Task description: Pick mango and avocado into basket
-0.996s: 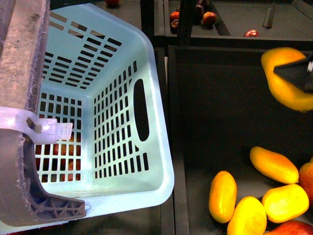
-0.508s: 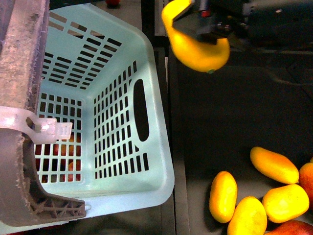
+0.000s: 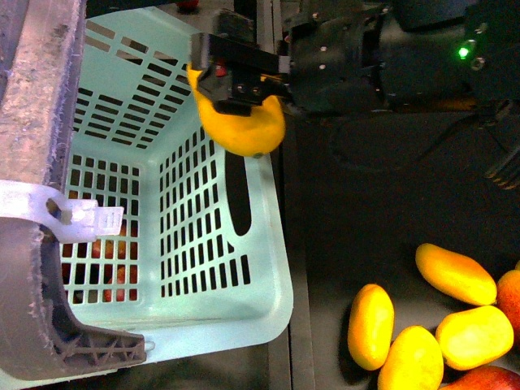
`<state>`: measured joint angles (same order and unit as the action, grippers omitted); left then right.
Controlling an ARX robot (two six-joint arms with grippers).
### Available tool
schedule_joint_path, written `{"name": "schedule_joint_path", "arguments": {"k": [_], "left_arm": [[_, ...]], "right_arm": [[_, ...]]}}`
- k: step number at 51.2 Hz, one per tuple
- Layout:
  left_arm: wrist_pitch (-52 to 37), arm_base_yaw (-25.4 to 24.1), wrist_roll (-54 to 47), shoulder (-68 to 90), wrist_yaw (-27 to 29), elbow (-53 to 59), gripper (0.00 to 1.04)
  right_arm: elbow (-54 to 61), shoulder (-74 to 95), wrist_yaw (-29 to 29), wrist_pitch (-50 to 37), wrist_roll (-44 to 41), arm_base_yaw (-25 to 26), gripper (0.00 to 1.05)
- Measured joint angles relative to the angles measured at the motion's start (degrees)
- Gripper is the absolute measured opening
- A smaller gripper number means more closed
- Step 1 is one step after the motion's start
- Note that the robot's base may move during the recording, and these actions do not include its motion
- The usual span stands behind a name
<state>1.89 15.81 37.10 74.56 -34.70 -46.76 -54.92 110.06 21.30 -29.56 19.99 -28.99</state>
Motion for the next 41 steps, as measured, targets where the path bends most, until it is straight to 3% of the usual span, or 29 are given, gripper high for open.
{"name": "schedule_joint_path", "arguments": {"k": [19, 31, 37, 41], "left_arm": [[0.0, -0.02, -0.02, 0.0, 0.0, 0.0, 0.07], [0.02, -0.02, 0.13, 0.0, -0.07, 0.0, 0.07], [0.11, -0.02, 0.07, 0.0, 0.04, 0.04, 0.07], [0.11, -0.07, 0.13, -0.04, 0.24, 0.04, 0.07]], "right_arm": [[-2.99, 3.26, -1.79, -0.44, 1.55, -5.27, 0.6], [-0.15, 1.38, -4.37, -3.17, 1.99, -3.63, 0.99], [3.85, -2.51, -8.04, -5.4, 1.29, -0.81, 0.96], [8.94, -8.57, -13.73, -8.39, 0.79, 3.78, 0.97]]}}
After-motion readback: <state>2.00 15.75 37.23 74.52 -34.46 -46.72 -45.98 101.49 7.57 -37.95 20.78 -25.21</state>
